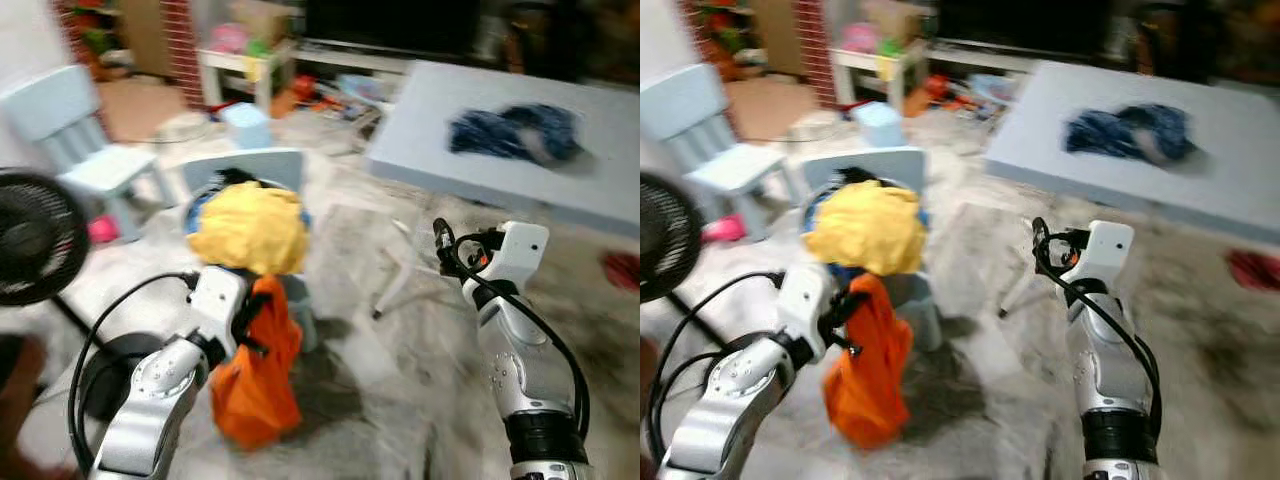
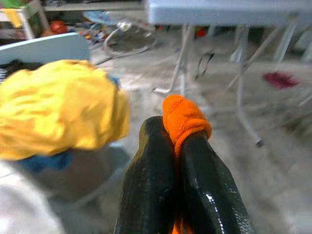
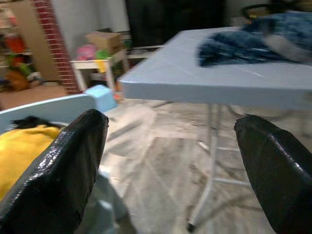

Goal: Hang hanger

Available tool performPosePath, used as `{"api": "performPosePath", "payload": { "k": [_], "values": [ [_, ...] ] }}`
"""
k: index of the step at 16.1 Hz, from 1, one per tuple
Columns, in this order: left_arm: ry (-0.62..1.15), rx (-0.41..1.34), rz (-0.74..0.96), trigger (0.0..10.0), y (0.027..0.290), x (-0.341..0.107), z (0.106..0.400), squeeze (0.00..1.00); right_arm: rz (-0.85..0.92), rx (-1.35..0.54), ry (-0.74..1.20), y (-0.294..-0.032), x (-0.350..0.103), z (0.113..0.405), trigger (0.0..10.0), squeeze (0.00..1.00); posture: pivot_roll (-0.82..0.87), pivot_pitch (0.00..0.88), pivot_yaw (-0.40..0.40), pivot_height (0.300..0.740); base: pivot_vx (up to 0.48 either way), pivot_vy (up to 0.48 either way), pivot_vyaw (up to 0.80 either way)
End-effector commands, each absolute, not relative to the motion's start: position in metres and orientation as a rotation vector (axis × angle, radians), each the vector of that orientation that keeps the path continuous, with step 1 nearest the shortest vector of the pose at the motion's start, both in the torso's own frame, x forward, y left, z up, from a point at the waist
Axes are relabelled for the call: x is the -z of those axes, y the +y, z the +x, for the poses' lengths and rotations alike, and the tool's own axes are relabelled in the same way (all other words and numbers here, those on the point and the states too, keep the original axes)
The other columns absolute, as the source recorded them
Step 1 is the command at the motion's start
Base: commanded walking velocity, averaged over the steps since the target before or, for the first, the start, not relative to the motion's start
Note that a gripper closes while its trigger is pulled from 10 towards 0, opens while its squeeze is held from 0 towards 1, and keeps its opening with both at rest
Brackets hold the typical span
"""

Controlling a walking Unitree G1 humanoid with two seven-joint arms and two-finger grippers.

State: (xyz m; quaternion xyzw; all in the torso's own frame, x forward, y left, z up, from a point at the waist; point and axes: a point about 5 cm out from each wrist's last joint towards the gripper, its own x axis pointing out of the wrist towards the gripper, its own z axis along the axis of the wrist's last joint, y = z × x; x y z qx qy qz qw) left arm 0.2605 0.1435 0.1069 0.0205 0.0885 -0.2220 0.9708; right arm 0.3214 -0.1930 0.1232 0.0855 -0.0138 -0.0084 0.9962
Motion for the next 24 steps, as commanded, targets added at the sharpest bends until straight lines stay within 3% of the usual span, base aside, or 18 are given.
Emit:
{"api": "performPosePath", "payload": {
  "k": [1, 5, 11, 24],
  "values": [
    [0.169, 0.39, 0.001, 10.0, 0.15, -0.111, 0.265, 0.0, 0.167, 0.03, -0.018, -0.195, -0.122, 0.321, 10.0, 0.0, -0.04, 0.0, -0.055, 0.74, 0.0, 0.0, -0.8],
    [0.168, 0.266, -0.11, 10.0, 0.161, -0.109, 0.27, 0.0, 0.161, 0.023, -0.013, -0.194, -0.122, 0.32, 10.0, 0.0, -0.04, 0.0, -0.058, 0.74, 0.0, 0.0, -0.8],
    [0.16, 0.26, -0.127, 10.0, 0.16, -0.11, 0.271, 0.0, 0.158, 0.008, -0.016, -0.191, -0.123, 0.321, 10.0, 0.0, -0.04, 0.0, -0.063, 0.74, 0.0, 0.0, -0.8],
    [0.167, 0.274, -0.128, 10.0, 0.157, -0.108, 0.272, 0.0, 0.158, -0.002, -0.013, -0.186, -0.122, 0.323, 10.0, 0.0, -0.04, 0.0, -0.06, 0.74, 0.35, 0.0, -0.8]
  ]
}}
